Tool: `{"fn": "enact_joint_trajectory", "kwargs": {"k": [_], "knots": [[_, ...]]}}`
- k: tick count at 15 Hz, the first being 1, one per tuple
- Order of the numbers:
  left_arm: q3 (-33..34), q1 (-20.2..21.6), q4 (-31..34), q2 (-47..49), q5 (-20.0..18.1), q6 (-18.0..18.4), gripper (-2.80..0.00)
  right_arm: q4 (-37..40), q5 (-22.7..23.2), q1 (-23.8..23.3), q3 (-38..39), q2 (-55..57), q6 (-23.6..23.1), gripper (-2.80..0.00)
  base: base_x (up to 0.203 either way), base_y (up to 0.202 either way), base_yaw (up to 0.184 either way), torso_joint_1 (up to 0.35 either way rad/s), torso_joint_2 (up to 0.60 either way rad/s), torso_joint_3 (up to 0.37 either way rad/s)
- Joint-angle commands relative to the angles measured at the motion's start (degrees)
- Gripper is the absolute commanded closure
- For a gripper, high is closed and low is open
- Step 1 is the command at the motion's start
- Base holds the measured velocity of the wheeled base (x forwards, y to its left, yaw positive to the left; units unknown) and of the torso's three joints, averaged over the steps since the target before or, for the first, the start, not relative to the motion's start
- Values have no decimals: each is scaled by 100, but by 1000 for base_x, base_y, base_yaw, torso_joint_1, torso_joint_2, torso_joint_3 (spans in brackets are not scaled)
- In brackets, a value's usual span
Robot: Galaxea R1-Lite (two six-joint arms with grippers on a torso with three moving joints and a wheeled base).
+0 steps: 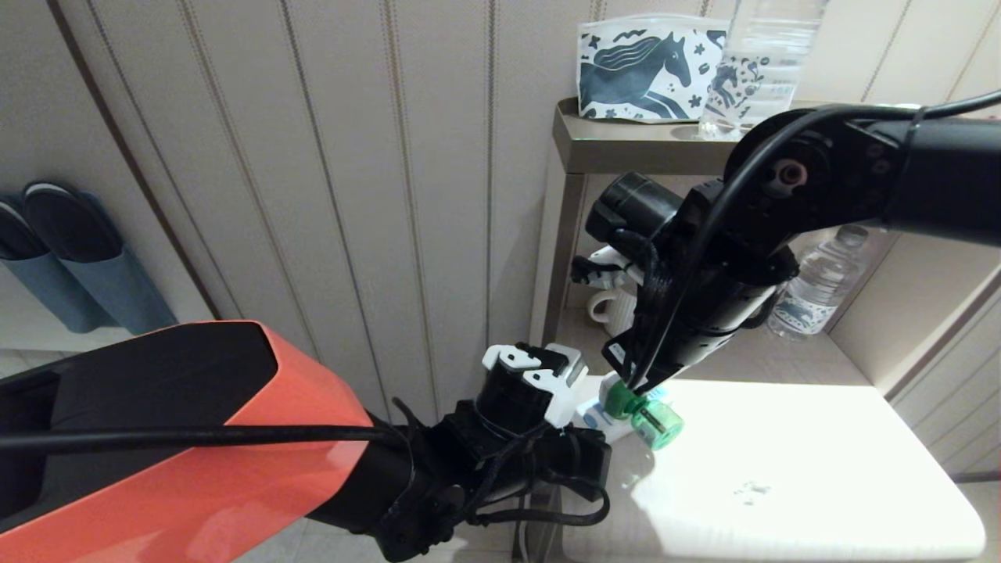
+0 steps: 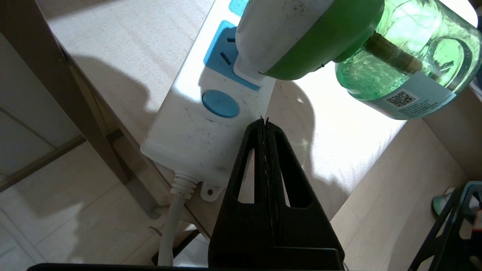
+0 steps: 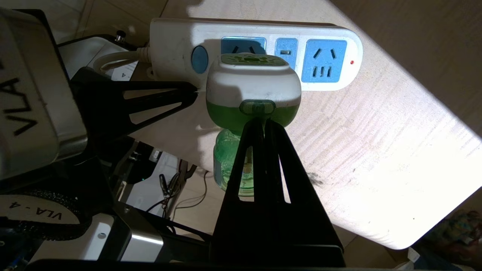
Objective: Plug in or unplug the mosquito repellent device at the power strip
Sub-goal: Hold the socket with your left hand and unplug it with your right hand
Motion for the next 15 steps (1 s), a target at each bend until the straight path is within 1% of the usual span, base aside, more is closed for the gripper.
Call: {"fn": "enact_joint_trajectory", "kwargs": {"k": [1, 13, 14, 15], "knots": [[-17, 16, -36, -2, 3, -11, 0, 50, -11, 3, -64, -33, 3, 0, 0, 0, 0, 0, 0, 0], [-17, 77, -27, -82, 3, -29, 0, 68, -10, 3, -65, -182, 11, 0, 0, 0, 0, 0, 0, 0], [-17, 77, -27, -99, 3, -29, 0, 130, -27, 7, 8, -246, 20, -280, 0, 0, 0, 0, 0, 0], [-17, 77, -27, -99, 3, -29, 0, 236, -37, 21, 13, -296, 21, -280, 0, 0, 0, 0, 0, 0]]}}
